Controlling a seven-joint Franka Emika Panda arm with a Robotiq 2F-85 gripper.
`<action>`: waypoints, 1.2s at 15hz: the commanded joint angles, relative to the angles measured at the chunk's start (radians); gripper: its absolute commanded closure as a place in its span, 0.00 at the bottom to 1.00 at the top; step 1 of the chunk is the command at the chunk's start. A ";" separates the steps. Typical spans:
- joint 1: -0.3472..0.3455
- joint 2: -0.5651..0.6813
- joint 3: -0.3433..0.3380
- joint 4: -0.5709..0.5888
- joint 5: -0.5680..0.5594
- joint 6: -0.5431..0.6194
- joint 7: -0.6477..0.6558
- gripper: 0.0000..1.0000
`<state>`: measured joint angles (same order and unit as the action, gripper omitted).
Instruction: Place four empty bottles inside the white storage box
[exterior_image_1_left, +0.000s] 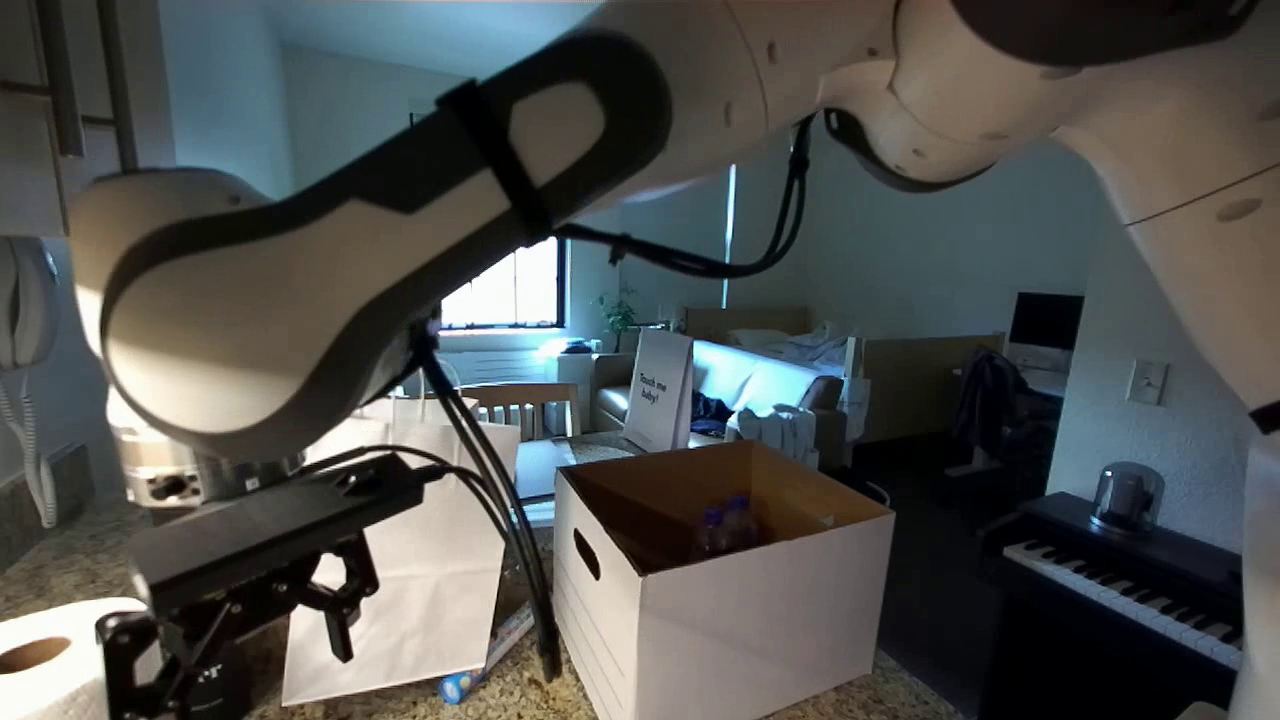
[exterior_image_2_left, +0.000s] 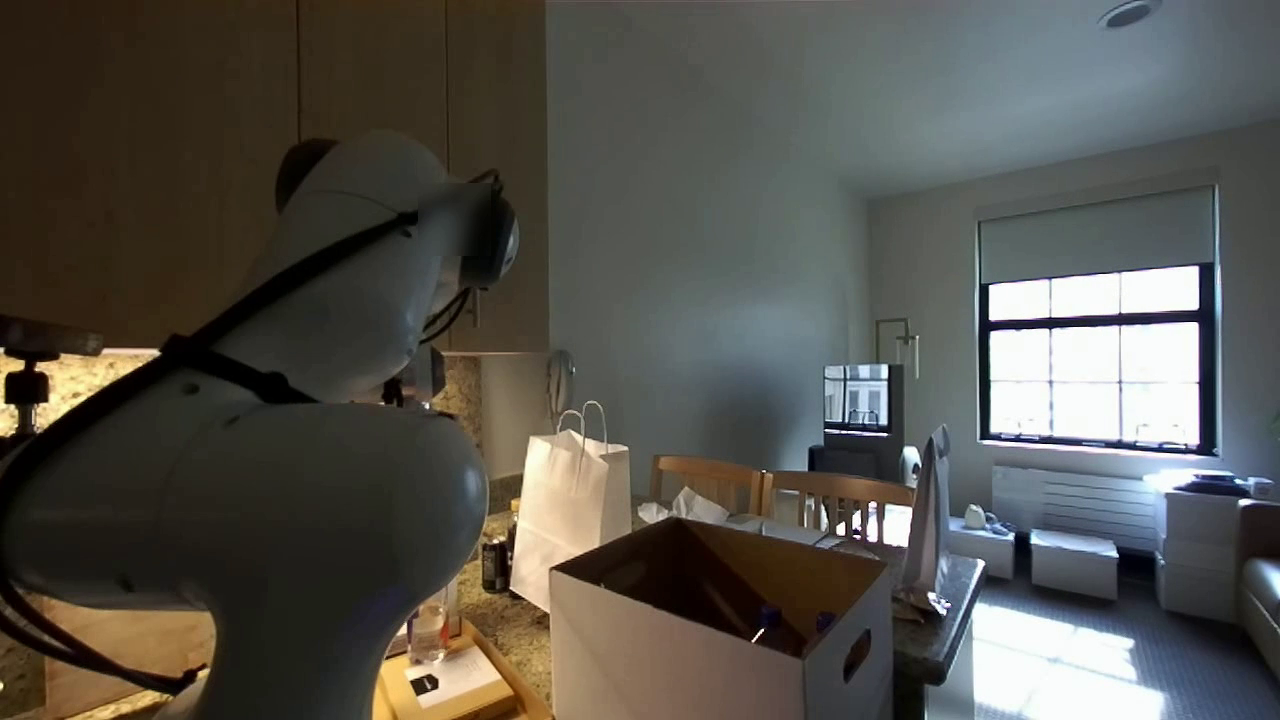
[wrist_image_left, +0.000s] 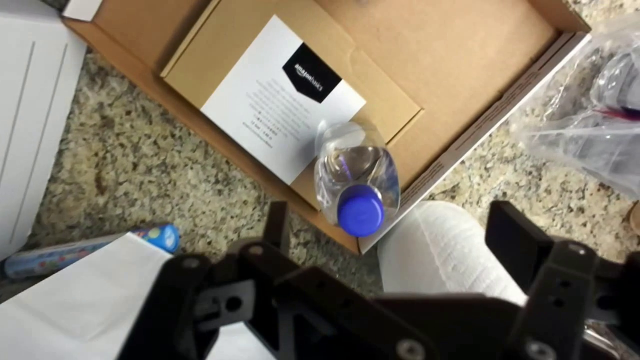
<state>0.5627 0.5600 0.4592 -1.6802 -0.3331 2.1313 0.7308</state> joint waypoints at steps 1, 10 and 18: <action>0.018 0.061 -0.047 0.059 0.168 -0.005 -0.180 0.00; 0.025 0.102 -0.134 0.060 0.370 -0.003 -0.337 0.00; 0.066 0.130 -0.168 0.064 0.359 0.022 -0.325 0.40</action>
<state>0.6073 0.6818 0.3086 -1.6231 0.0080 2.1332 0.4171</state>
